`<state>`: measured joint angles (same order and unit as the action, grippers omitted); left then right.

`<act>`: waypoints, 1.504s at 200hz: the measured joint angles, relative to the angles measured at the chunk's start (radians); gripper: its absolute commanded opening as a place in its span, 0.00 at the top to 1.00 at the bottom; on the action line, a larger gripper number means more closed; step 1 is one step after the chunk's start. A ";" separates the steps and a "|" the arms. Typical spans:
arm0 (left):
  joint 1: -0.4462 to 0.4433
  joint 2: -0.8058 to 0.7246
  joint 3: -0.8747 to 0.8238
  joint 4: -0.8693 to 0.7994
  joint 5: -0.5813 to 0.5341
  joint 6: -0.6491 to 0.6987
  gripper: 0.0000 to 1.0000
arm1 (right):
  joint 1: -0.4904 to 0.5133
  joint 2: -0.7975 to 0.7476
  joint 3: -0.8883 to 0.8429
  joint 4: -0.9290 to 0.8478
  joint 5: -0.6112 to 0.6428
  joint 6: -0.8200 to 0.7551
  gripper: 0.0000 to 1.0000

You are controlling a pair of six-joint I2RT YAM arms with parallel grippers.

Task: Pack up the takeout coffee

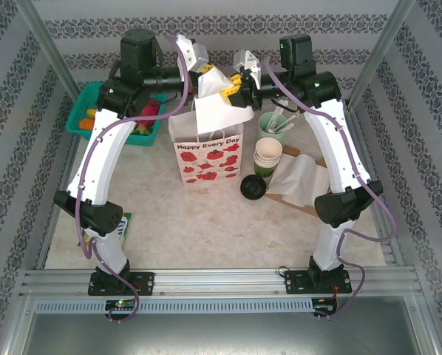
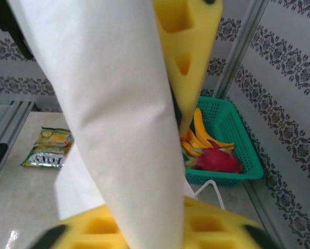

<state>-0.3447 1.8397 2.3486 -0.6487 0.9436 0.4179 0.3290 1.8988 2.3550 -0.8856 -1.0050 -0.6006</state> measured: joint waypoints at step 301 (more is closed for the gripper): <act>0.124 -0.494 -0.787 0.164 -0.791 -0.574 0.00 | 0.166 0.028 -0.295 0.357 0.309 0.490 1.00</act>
<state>-0.2207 1.3457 1.5616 -0.4850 0.1524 -0.1562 0.4953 1.9270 2.0598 -0.5282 -0.6960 -0.1104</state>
